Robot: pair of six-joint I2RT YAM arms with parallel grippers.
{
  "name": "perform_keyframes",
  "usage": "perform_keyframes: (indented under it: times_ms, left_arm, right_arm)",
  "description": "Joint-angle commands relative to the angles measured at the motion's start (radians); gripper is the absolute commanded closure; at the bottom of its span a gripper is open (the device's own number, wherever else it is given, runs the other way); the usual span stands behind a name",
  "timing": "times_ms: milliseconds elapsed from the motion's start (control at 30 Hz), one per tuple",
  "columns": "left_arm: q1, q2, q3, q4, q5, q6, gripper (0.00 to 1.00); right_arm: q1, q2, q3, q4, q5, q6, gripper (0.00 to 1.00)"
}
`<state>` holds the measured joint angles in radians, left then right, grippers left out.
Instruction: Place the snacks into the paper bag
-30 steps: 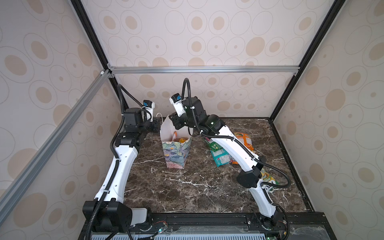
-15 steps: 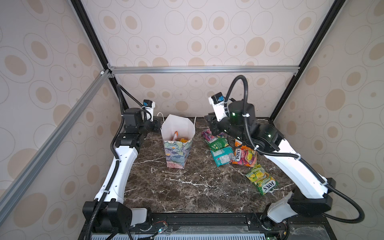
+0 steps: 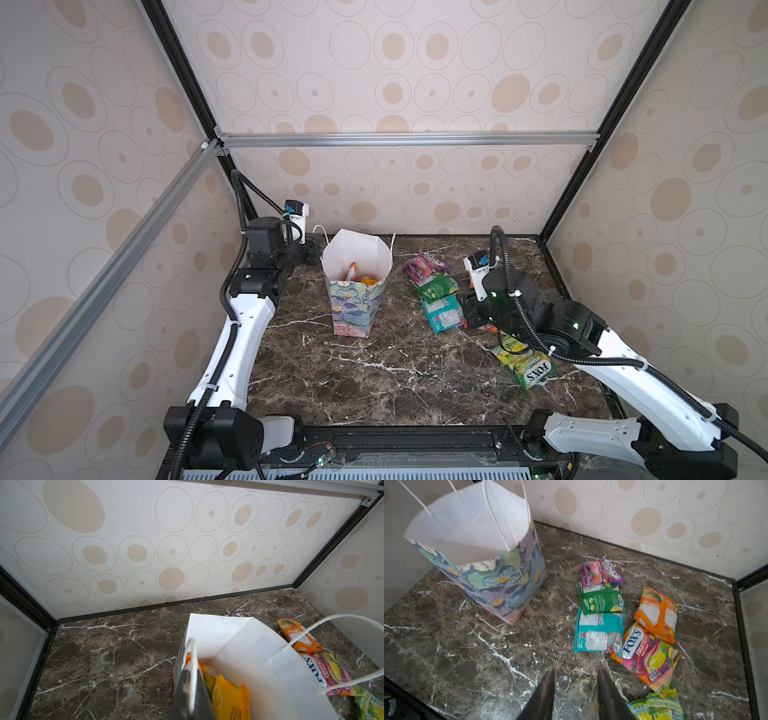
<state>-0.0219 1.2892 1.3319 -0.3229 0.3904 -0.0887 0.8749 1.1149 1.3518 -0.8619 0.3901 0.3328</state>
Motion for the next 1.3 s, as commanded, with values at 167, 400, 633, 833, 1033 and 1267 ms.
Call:
perform_keyframes:
  times_ms: [167,400,633,833,1033,1267]
  left_arm:
    - [0.011,-0.011,0.023,0.036,0.007,0.015,0.98]
    - [0.011,0.016,0.037,0.014,0.021,0.011,0.97]
    - [0.011,0.037,0.062,-0.009,0.062,0.004,0.98]
    - [0.011,0.027,0.058,-0.005,0.070,0.002,0.97]
    - [0.011,0.017,0.050,0.004,0.059,0.002,0.96]
    - [0.011,0.045,0.058,0.000,0.113,-0.013,0.96]
  right_arm:
    - [-0.003,0.034,-0.098,-0.205,0.103,0.111,0.57]
    - [-0.013,0.122,-0.153,-0.269,0.241,0.130,0.54]
    - [-0.120,0.178,-0.249,-0.289,0.190,0.206,0.48]
    - [-0.311,0.161,-0.384,-0.144,-0.025,0.203,0.40]
    - [-0.393,0.286,-0.334,-0.161,-0.053,0.168,0.35]
    - [-0.418,0.435,-0.328,-0.167,-0.080,0.163,0.32]
